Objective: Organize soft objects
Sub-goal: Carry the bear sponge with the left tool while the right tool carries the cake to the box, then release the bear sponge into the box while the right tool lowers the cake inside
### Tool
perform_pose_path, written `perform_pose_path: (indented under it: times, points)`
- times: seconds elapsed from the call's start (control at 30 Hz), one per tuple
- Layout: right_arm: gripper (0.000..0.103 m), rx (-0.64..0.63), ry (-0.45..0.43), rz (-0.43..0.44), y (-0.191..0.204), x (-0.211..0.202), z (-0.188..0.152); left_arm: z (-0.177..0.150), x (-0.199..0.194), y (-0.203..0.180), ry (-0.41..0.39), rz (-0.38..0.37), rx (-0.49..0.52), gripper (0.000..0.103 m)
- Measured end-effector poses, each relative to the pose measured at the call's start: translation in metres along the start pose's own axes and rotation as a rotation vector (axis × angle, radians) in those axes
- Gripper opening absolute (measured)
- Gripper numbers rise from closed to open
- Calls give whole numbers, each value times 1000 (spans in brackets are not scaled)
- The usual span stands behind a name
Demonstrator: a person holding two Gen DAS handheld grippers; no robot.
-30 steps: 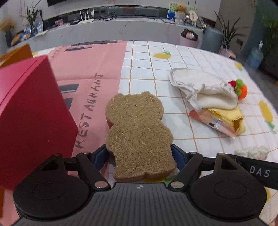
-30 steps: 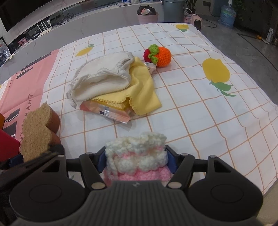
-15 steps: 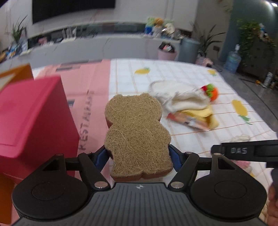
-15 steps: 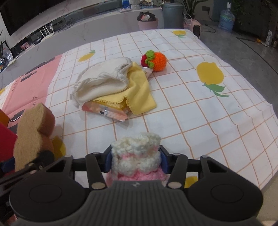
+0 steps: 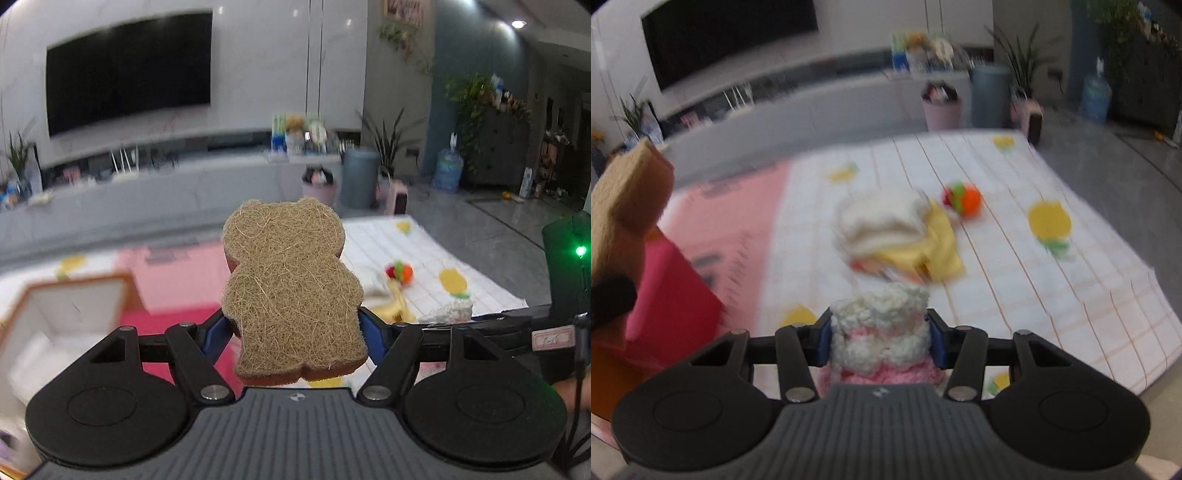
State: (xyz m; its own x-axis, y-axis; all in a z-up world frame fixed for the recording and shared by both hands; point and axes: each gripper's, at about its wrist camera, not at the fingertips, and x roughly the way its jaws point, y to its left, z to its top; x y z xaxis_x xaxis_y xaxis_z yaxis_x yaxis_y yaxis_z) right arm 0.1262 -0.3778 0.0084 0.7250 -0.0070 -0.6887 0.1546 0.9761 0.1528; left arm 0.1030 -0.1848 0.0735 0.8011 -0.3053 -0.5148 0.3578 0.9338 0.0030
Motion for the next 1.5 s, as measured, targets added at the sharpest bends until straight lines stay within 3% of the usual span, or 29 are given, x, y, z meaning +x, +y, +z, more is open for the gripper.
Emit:
perform_pose_path:
  times: [0.17,0.37,0.43,0.53,0.67,0.9,1.1,1.13,1.23,1.4,1.5]
  points:
    - [50,-47,-109,73,60,-46,15,14,-36,44,-80,72,12,82]
    - [50,-101,-191,157,139,-63,24,17,-38,111,-85,169,-31,81]
    - [50,-106,-196,202,162,-57,25,15,-21,131,-39,211,-47,81]
    - [50,-121,-154,297,193,-38,26,12,14,160,104,223,-86,81]
    - [50,-179,-134,315,223,-17,23,5,62,183,188,216,-133,81]
    - [50,-178,-96,323,213,16,6,-10,142,194,384,147,-146,81]
    - [50,-202,-97,278,205,30,0,-18,152,214,414,137,-257,84]
    - [50,-201,-97,275,204,30,0,-20,153,220,432,133,-286,89]
    - [50,-198,-91,280,204,30,0,-26,156,236,513,97,-370,91]
    - [50,-219,-96,261,208,23,-7,-33,145,242,523,107,-332,93]
    - [50,-216,-91,264,210,19,-10,-34,129,250,491,40,-360,93]
